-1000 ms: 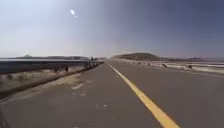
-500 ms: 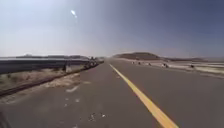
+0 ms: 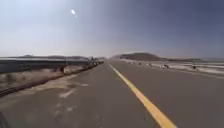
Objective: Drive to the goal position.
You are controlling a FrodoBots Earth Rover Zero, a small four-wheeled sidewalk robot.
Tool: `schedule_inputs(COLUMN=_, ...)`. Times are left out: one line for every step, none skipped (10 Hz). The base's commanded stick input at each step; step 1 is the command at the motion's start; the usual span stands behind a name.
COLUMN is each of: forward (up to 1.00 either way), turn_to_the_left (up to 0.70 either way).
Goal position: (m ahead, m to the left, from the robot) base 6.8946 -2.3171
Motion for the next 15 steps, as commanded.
schedule_inputs(forward=0.5, turn_to_the_left=0.0)
schedule_inputs(forward=0.5, turn_to_the_left=0.0)
schedule_inputs(forward=0.5, turn_to_the_left=0.0)
schedule_inputs(forward=0.5, turn_to_the_left=0.0)
schedule_inputs(forward=0.5, turn_to_the_left=0.0)
schedule_inputs(forward=0.5, turn_to_the_left=0.0)
schedule_inputs(forward=0.5, turn_to_the_left=0.0)
schedule_inputs(forward=0.5, turn_to_the_left=0.0)
schedule_inputs(forward=0.5, turn_to_the_left=0.0)
schedule_inputs(forward=0.5, turn_to_the_left=0.0)
schedule_inputs(forward=0.5, turn_to_the_left=0.0)
schedule_inputs(forward=0.5, turn_to_the_left=0.0)
schedule_inputs(forward=0.5, turn_to_the_left=0.0)
schedule_inputs(forward=0.5, turn_to_the_left=0.0)
schedule_inputs(forward=0.5, turn_to_the_left=0.0)
